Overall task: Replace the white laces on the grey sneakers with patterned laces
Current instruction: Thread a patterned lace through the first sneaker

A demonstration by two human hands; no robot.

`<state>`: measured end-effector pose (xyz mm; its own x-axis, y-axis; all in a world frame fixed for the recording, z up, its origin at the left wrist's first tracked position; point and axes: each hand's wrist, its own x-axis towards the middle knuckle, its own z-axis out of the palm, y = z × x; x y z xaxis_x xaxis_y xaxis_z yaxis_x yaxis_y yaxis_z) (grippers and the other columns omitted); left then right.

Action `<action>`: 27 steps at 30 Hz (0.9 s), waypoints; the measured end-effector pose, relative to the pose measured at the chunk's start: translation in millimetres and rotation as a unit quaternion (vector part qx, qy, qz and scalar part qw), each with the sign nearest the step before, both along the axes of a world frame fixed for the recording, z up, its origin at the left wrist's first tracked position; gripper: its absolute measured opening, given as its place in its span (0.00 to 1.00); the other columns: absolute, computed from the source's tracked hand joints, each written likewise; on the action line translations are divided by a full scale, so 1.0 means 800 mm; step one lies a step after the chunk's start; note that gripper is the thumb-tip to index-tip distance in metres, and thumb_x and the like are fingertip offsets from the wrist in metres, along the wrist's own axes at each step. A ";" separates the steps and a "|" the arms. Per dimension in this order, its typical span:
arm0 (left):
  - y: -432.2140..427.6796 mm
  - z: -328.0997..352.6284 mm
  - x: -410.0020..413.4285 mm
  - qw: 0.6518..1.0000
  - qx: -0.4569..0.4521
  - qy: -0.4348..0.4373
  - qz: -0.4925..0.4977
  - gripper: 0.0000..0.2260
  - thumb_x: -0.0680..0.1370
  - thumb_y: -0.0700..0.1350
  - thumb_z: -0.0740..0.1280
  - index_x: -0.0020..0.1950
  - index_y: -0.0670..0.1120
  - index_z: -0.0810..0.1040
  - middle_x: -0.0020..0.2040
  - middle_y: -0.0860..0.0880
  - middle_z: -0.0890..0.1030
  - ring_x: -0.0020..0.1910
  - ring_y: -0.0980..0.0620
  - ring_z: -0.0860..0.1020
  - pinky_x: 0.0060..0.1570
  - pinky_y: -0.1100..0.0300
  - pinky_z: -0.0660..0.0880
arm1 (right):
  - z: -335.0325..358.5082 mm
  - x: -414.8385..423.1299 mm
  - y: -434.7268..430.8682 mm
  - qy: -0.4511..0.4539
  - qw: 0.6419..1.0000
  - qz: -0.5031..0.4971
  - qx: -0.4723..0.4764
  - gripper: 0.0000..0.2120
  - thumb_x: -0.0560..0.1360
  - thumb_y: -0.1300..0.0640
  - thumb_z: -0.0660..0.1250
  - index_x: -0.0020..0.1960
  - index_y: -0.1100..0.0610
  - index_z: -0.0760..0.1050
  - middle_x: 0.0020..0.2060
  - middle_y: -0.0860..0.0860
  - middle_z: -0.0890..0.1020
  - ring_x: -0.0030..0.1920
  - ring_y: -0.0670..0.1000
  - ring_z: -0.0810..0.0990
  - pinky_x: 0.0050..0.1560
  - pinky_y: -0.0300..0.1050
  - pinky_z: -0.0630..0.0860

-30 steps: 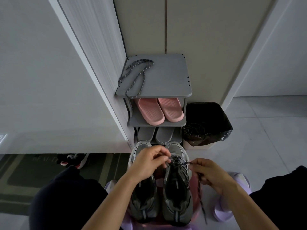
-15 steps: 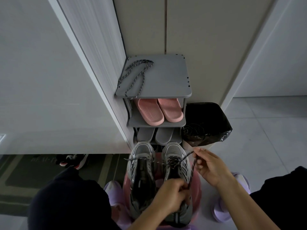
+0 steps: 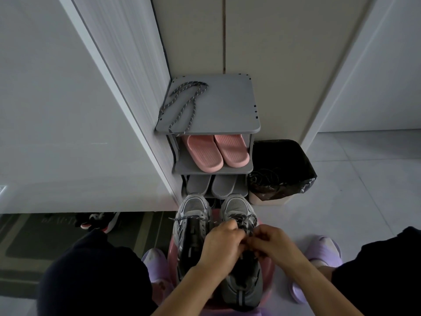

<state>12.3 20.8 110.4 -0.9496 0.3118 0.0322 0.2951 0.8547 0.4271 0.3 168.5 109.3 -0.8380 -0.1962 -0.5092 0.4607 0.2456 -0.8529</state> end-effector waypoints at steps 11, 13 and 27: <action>-0.005 -0.016 0.007 0.993 -0.012 -0.034 0.109 0.08 0.62 0.51 0.78 0.38 0.55 0.84 0.61 0.51 0.77 0.59 0.44 0.74 0.53 0.49 0.74 | -0.019 -0.001 -0.002 0.056 0.994 -0.076 0.061 0.06 0.73 0.66 0.66 0.38 0.63 0.75 0.20 0.48 0.75 0.21 0.42 0.73 0.26 0.35 0.71; -0.004 -0.018 0.005 0.993 -0.014 -0.029 0.118 0.11 0.56 0.53 0.81 0.33 0.58 0.82 0.57 0.53 0.80 0.54 0.47 0.75 0.46 0.52 0.76 | -0.020 0.000 -0.004 0.067 0.992 -0.085 0.064 0.07 0.74 0.65 0.65 0.37 0.62 0.74 0.22 0.48 0.76 0.22 0.42 0.73 0.27 0.35 0.71; -0.008 -0.022 -0.006 0.995 0.054 -0.011 0.088 0.02 0.71 0.46 0.71 0.41 0.49 0.83 0.65 0.55 0.72 0.66 0.48 0.65 0.58 0.54 0.61 | -0.026 0.006 -0.012 0.028 0.998 -0.039 0.045 0.10 0.71 0.61 0.71 0.39 0.57 0.70 0.29 0.49 0.74 0.30 0.46 0.70 0.31 0.37 0.67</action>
<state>7.7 14.2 93.1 -0.9901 0.1363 0.0346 0.1341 0.8415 0.5234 5.1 158.9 88.4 -0.8768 -0.0850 -0.4732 0.4332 0.2872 -0.8543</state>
